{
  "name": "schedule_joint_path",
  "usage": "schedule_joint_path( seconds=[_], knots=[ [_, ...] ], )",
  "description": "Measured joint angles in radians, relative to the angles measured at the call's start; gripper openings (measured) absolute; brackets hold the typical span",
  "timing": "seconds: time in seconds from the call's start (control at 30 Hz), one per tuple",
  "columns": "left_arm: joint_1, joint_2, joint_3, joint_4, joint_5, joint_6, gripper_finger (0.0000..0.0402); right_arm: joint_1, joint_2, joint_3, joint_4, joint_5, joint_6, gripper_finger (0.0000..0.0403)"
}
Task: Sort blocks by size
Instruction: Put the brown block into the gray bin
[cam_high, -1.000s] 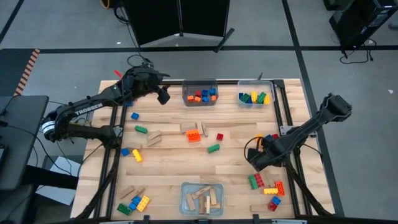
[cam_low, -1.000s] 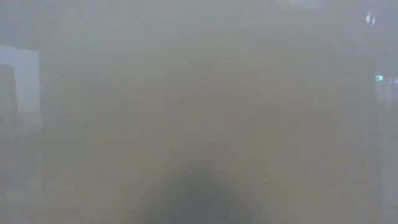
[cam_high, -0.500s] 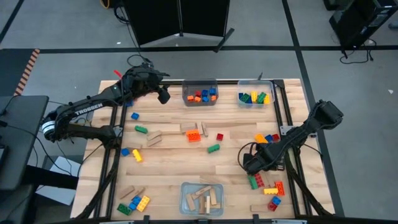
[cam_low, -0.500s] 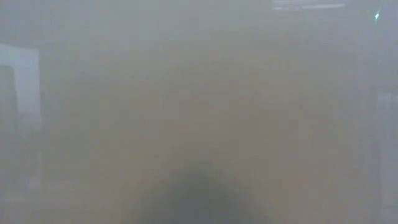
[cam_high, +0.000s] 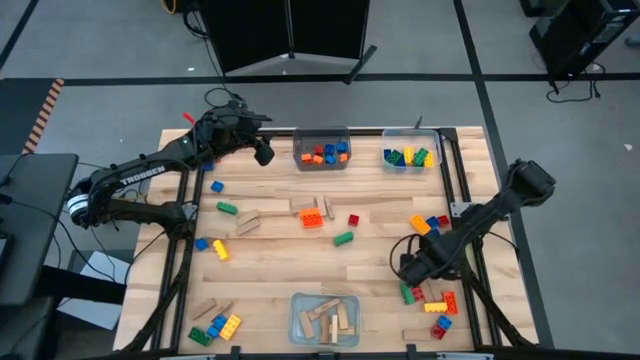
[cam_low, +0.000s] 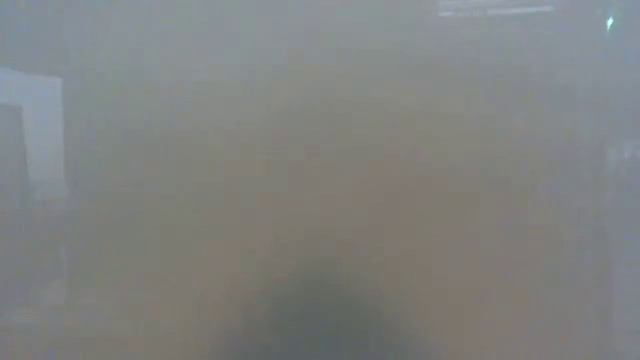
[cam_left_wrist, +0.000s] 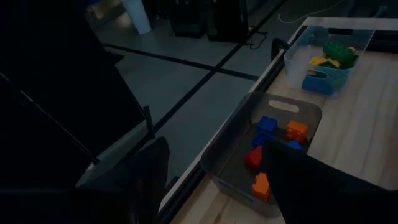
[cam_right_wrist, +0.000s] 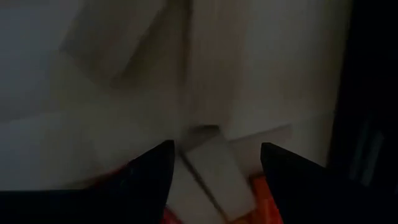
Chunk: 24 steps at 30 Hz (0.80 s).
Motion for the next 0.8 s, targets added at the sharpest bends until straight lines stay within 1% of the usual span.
schedule_joint_path(
  seconds=[0.17,0.23,0.33,0.5,0.63,0.8],
  knots=[
    [0.0,0.0,0.0,0.003,0.0,0.0,0.0264,0.0,0.008,-0.007,0.008,0.046,0.002,0.0257],
    [0.0,0.0,0.0,0.009,0.0,0.0,0.0264,0.0,0.023,-0.02,0.012,0.05,0.002,0.0256],
    [0.0,0.0,0.0,0.009,0.0,0.0,0.0264,0.0,0.04,-0.037,0.015,0.05,0.005,0.0252],
    [0.0,0.0,0.0,0.009,0.0,0.0,0.0264,-0.002,0.047,-0.05,0.016,0.097,-0.003,0.0243],
    [0.0,0.0,0.0,0.009,0.0,0.0,0.0264,-0.003,0.047,-0.06,0.021,0.11,-0.008,0.0229],
    [0.0,0.0,0.0,0.014,0.0,0.0,0.0264,-0.003,0.047,-0.066,0.013,0.157,-0.018,0.0202]
  ],
)
